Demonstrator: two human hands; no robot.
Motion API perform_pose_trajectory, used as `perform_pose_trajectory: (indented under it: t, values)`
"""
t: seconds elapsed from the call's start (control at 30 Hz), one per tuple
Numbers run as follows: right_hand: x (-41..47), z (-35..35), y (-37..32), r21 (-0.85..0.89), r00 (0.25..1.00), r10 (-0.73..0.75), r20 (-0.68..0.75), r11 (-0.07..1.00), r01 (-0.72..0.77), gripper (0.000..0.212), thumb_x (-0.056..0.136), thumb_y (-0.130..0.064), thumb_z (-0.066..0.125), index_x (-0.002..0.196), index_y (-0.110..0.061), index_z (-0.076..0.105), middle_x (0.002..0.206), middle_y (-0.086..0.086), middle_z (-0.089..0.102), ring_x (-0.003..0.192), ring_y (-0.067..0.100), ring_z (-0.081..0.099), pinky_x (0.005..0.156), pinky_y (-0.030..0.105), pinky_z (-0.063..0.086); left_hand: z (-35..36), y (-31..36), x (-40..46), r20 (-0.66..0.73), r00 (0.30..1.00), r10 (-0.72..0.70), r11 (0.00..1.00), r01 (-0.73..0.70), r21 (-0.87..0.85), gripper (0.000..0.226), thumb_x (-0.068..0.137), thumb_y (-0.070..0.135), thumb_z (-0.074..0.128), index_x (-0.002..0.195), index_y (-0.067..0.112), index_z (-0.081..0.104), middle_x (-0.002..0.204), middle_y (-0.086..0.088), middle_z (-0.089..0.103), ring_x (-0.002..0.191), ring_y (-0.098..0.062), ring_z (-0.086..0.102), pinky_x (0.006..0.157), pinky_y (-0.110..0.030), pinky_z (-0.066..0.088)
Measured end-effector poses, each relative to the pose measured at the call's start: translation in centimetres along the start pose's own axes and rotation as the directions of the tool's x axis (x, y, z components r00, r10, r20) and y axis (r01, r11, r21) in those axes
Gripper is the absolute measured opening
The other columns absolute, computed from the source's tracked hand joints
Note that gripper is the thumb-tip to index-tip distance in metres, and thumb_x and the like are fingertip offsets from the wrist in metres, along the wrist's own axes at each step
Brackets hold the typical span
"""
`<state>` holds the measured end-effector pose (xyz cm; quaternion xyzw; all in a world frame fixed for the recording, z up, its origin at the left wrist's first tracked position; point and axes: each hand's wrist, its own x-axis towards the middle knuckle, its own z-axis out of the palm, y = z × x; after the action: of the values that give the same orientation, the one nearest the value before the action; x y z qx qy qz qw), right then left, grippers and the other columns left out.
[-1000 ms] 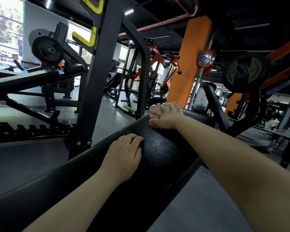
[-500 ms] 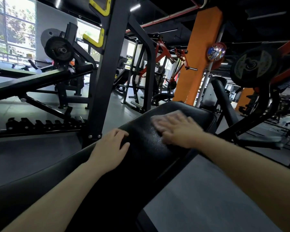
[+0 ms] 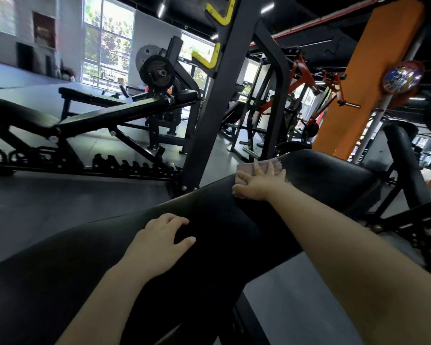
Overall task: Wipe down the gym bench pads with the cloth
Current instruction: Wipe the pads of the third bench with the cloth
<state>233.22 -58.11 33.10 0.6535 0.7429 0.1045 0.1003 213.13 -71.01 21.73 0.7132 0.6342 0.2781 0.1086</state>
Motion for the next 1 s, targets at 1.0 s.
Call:
perform_pose_trajectory:
  t: [1.0]
  values:
    - [-3.4,0.7,8.0,0.057,0.957,0.289,-0.029,0.956,-0.287,0.064,0.082,-0.073,0.022,0.142,-0.058,0.006,0.160,0.000,-0.010,0.141,0.044,-0.015,0.109,0.067,-0.003,-0.2,-3.4,-7.9,0.054,0.997,0.047,0.999,-0.048,0.004,0.062,0.085,0.069,0.036,0.140,0.040,0.031,0.147,0.020,0.024,0.135,-0.004,0.025,0.108,-0.027,0.025]
